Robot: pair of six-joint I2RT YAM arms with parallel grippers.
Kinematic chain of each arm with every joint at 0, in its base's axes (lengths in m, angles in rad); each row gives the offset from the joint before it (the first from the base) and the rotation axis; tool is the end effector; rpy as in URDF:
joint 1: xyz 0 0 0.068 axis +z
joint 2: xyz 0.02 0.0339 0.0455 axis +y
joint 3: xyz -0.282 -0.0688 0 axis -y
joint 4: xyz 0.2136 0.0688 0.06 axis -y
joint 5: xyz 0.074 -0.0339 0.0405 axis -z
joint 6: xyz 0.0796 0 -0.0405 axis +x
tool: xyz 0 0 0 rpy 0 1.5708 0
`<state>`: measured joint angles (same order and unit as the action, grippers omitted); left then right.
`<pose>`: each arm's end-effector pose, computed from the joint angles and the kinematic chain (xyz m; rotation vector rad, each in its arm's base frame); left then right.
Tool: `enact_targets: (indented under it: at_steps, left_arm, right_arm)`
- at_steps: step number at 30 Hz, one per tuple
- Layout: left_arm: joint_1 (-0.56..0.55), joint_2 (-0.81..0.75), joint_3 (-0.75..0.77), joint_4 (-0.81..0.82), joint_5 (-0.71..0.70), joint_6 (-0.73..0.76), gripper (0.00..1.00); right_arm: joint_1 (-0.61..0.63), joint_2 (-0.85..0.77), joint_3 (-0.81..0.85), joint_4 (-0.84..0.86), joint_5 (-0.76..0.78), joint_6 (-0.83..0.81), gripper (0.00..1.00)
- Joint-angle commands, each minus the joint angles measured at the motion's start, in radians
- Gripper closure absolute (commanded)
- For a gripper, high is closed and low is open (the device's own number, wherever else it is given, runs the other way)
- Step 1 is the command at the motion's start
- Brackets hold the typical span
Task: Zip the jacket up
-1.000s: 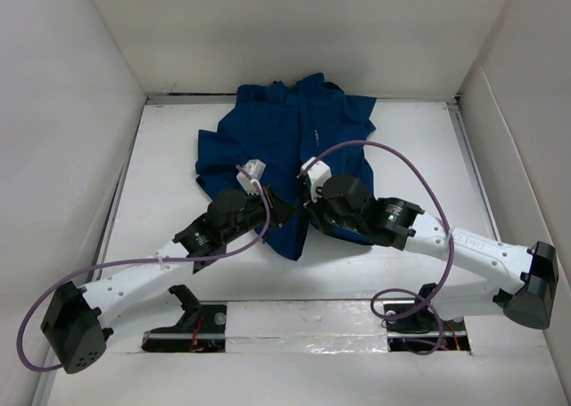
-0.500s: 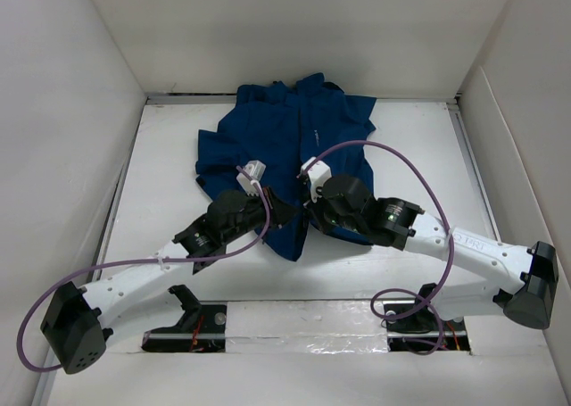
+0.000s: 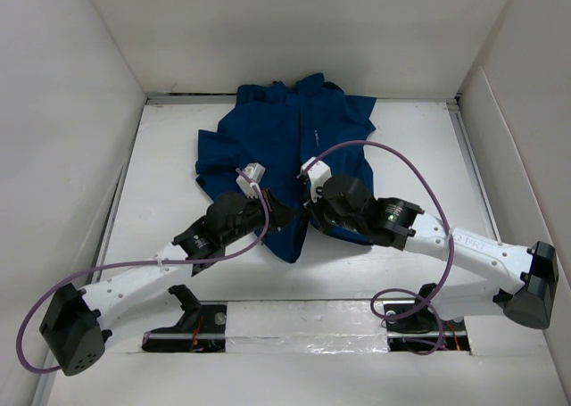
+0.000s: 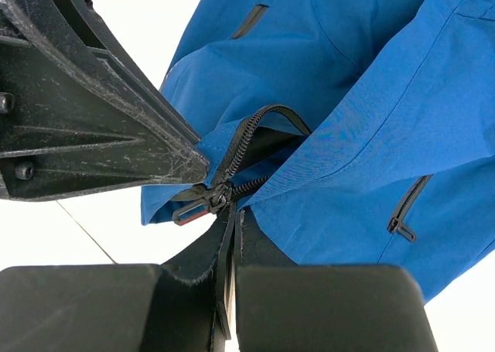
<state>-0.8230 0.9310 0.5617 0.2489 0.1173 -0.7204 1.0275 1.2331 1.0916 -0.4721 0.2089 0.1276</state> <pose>0.1458 -0.1709 0.3002 0.1912 1.8448 -1.2227 0.1541 0.2232 0.3214 -0.8485 2.0316 0.4296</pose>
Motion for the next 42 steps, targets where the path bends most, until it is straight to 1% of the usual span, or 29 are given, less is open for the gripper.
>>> enact_targets:
  at_steps: [1, 5, 10, 16, 20, 21, 22, 23, 28, 31, 32, 33, 37, 38, 42]
  left_arm:
    - [-0.004, -0.023, -0.017, 0.055, 0.039, -0.008, 1.0]
    - [-0.004, -0.021, -0.022, 0.062, 0.061, -0.01, 1.0]
    - [-0.004, -0.02, -0.023, 0.062, 0.093, -0.011, 1.0]
    - [-0.004, -0.032, -0.016, 0.05, 0.134, -0.008, 1.0]
    - [-0.004, -0.035, -0.006, 0.004, 0.153, 0.015, 1.0]
    - [-0.004, -0.037, -0.008, -0.011, 0.162, 0.022, 1.0]
    - [-0.004, -0.038, -0.008, -0.011, 0.166, 0.024, 1.0]
    - [-0.004, -0.04, -0.011, -0.019, 0.171, 0.027, 1.0]
    - [-0.004, -0.072, -0.028, -0.026, 0.214, 0.026, 1.0]
    - [-0.004, -0.093, -0.032, -0.054, 0.222, 0.029, 1.0]
    - [-0.004, -0.096, -0.034, -0.059, 0.223, 0.027, 1.0]
    - [-0.004, -0.101, -0.036, -0.06, 0.226, 0.027, 1.0]
    - [-0.004, -0.106, -0.036, -0.054, 0.26, 0.026, 1.0]
    - [-0.004, -0.107, -0.036, -0.054, 0.265, 0.022, 1.0]
    - [-0.004, -0.124, -0.026, -0.071, 0.266, 0.015, 1.0]
  right_arm:
    - [0.0, -0.003, 0.047, 0.044, 0.02, -0.008, 1.0]
    - [0.0, -0.03, 0.016, 0.076, 0.03, 0.006, 1.0]
    - [0.0, -0.084, -0.038, 0.161, 0.027, 0.009, 1.0]
    - [0.0, -0.083, -0.041, 0.159, 0.029, 0.001, 1.0]
    - [-0.01, -0.083, -0.03, 0.167, -0.058, -0.017, 1.0]
    - [-0.023, -0.08, -0.022, 0.165, -0.1, -0.023, 1.0]
    - [-0.035, -0.077, -0.019, 0.165, -0.1, -0.026, 1.0]
    - [-0.044, -0.072, -0.016, 0.165, -0.142, -0.031, 1.0]
    - [-0.099, -0.047, -0.007, 0.176, -0.252, -0.043, 1.0]
    - [-0.15, -0.073, -0.032, 0.257, -0.339, -0.039, 1.0]
    - [-0.161, -0.083, -0.042, 0.279, -0.402, -0.036, 1.0]
    - [-0.171, -0.078, -0.042, 0.292, -0.429, -0.029, 1.0]
    - [-0.198, -0.037, -0.032, 0.345, -0.493, -0.029, 1.0]
    - [-0.208, -0.031, -0.033, 0.36, -0.531, -0.029, 1.0]
    - [-0.218, -0.027, -0.039, 0.404, -0.577, -0.023, 1.0]
